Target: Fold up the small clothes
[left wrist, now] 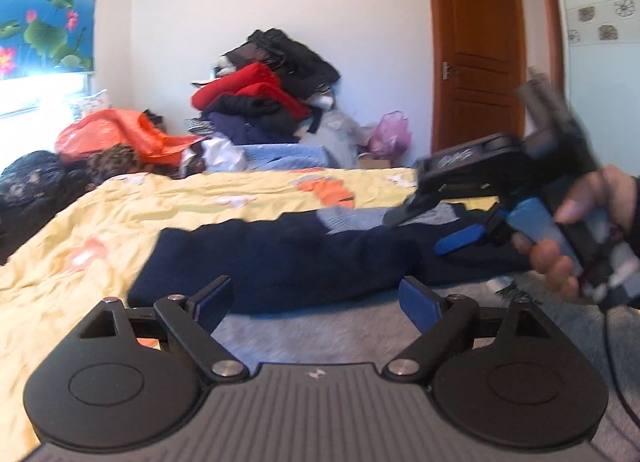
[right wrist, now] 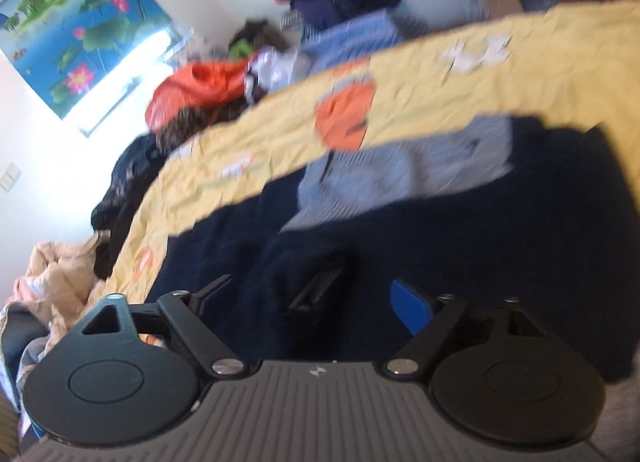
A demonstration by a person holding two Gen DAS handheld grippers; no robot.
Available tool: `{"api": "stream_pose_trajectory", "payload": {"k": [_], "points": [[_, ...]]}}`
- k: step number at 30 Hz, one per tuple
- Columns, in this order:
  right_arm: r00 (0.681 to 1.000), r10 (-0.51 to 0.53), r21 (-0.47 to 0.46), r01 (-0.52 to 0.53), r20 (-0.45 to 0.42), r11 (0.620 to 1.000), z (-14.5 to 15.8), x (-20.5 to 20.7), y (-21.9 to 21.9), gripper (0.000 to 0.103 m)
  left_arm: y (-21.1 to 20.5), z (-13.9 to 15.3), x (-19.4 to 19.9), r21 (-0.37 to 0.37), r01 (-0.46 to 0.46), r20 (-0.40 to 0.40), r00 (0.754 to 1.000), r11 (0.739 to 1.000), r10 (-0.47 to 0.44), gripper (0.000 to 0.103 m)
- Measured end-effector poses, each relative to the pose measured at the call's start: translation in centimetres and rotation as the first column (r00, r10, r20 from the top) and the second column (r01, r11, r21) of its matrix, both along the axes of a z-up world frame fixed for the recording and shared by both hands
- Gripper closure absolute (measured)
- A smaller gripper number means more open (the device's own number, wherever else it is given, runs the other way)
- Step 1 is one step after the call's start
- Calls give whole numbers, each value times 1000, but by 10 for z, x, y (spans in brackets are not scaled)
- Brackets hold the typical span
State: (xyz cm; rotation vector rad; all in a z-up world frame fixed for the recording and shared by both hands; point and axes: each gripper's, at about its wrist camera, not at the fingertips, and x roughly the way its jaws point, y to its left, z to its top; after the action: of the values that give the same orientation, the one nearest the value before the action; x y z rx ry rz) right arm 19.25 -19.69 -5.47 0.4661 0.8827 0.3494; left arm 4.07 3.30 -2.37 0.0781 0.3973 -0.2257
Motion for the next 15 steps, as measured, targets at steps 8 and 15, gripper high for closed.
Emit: {"api": "stream_pose_trajectory", "payload": {"k": [8, 15], "points": [[999, -28, 6, 28, 19, 1000, -5, 2, 8, 85, 27, 8, -8, -4, -31, 1, 1000, 1000, 31, 12], [980, -13, -91, 32, 198, 995, 37, -17, -30, 86, 28, 9, -2, -35, -12, 11, 1000, 999, 12, 12]]}}
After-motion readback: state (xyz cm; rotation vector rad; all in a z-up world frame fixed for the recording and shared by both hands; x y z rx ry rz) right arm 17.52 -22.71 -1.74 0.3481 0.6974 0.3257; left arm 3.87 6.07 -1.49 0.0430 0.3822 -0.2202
